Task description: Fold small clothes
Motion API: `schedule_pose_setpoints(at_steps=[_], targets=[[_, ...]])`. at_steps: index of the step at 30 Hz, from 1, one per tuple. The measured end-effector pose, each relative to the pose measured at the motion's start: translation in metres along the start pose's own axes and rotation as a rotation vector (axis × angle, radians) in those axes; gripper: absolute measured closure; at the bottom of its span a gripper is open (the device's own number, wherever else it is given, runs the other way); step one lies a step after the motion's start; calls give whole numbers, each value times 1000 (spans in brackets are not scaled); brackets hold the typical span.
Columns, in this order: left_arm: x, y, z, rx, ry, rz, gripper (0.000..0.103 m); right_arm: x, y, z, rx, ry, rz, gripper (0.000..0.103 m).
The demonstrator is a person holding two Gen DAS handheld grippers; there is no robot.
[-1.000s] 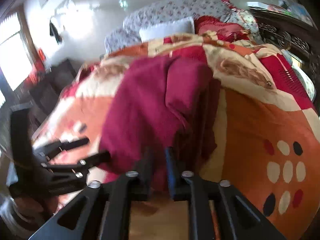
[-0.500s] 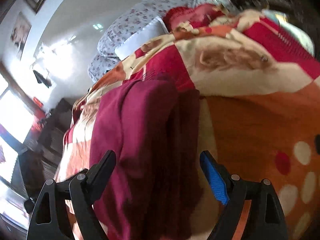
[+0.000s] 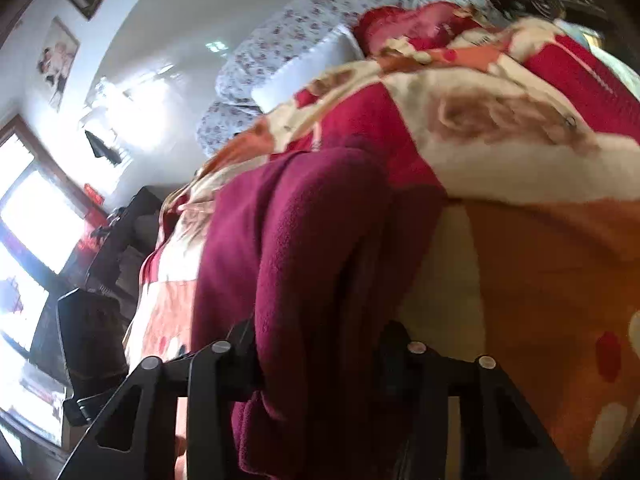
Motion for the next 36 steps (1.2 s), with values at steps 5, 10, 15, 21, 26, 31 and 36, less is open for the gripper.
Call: schedule_pose_setpoints(at_steps=[5,10,15,21,26,31,36], targets=[[5,-43,10,1,17,17,57,3,-21,-41,-76,-20,13,56],[25,-115,0,-81,63,48,57,31,-29,-102,-175,-55,-24,55],[50,-146,-40,-173,34,32,56,75,6,-125,-155,-53,-140,45],[77,-132,-87,-282,-16,7,50,84,-11,-130,-17,-151,-100,44],[74,-140,-85,-324,6,62,45,84,-31,-181,-52,-378,-65,50],[74,-140,-79,-382,47,93,40,119,-3,-173,90,-502,-172,71],[75,-142,-77,-439,83,142,35,134,8,-152,118,-447,-183,72]])
Point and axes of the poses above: each gripper's, at about its wrist camera, not at the fingertips, and y roughly the way its jaws point, z to its right, x to its underside, the point moved 9 cm from there along y, roughly the way its jaws point, and after that the axes turned 7 degrees about -y, right-handed, at the moved point
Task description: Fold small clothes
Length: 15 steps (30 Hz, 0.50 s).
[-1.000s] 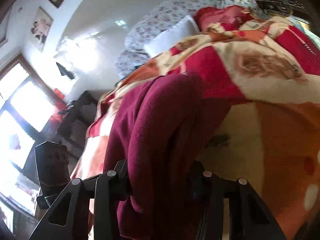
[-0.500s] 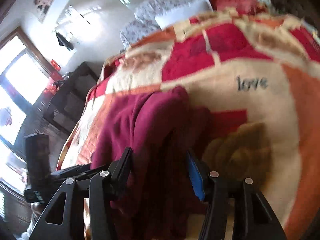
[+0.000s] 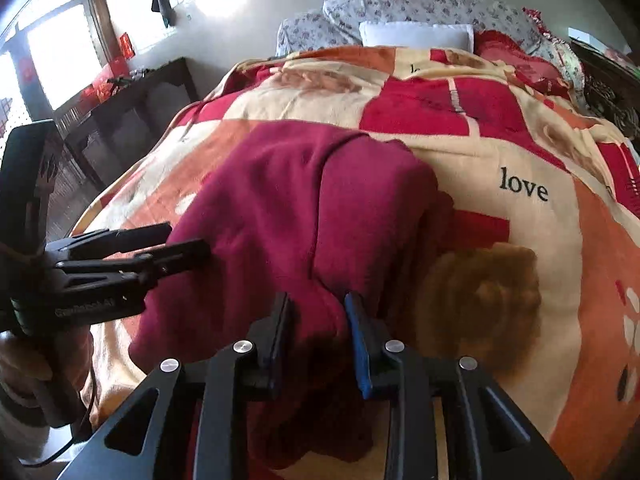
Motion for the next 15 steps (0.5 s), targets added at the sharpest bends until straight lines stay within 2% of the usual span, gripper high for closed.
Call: schedule_pose_setpoints(at_steps=[3,8,12,15], targets=[[5,-10,-3,-44,13,38,35,-6,-12,-2,-2,19,24,72],[8,-29,2,-72,16,100,32,-7,-46,-4,30,67,101,42],[7,-51,3,-94,1,162,19,-12,-63,-6,115,52,141,34],[7,-65,2,-109,-16,197,17,-15,-69,-4,157,56,159,30]])
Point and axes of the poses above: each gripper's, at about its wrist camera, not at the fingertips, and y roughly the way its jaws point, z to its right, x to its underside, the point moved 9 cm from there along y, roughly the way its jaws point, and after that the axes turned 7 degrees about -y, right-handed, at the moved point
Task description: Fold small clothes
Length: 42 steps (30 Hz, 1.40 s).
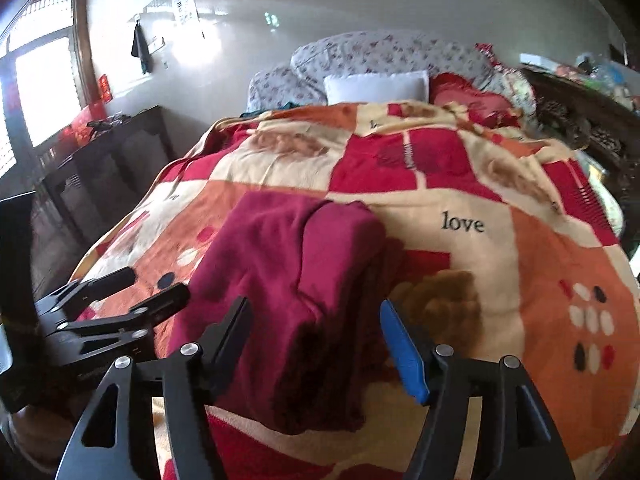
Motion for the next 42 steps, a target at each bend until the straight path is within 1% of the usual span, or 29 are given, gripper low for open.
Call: schedule_pose_setpoints(at_steps=[2,9,16,29,42], targets=[[0,-9,-2,-13,-5,20,17,0,-2,0,15,0,5,24],[4,-26,-7,-32,9,43,17,2,-6,-4,28,15,13,19],[3,-39,-10,-49,12,87,17,4,-9,-7,32,16,13,14],[0,-46,-9,-41,8,102,17,7,-4,-11,14,30,-11,13],[0,-40,-7,-44,16,88,17,13,4,-10,2,42,-36,12]])
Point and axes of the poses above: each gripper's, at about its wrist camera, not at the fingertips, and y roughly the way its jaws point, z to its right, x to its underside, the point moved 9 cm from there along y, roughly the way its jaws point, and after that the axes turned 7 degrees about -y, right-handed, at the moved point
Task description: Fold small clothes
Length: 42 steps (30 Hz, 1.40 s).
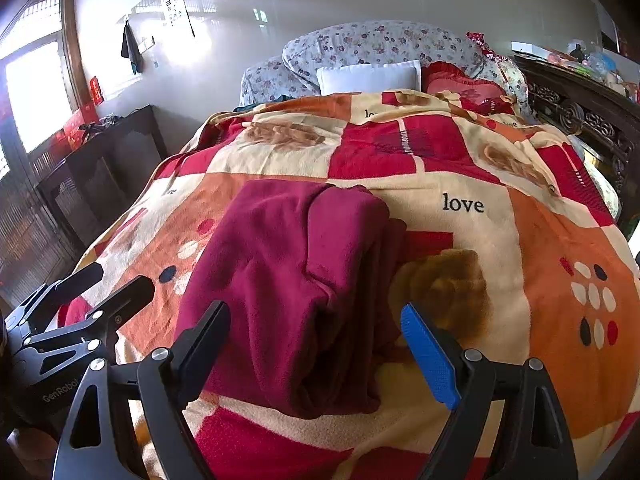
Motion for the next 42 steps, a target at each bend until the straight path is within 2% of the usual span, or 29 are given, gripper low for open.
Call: schedule_pose_setpoints(at_steps=[42], targets=[[7,19,4,1,-6,-24,17,8,18,1,1,-7,-36,12]])
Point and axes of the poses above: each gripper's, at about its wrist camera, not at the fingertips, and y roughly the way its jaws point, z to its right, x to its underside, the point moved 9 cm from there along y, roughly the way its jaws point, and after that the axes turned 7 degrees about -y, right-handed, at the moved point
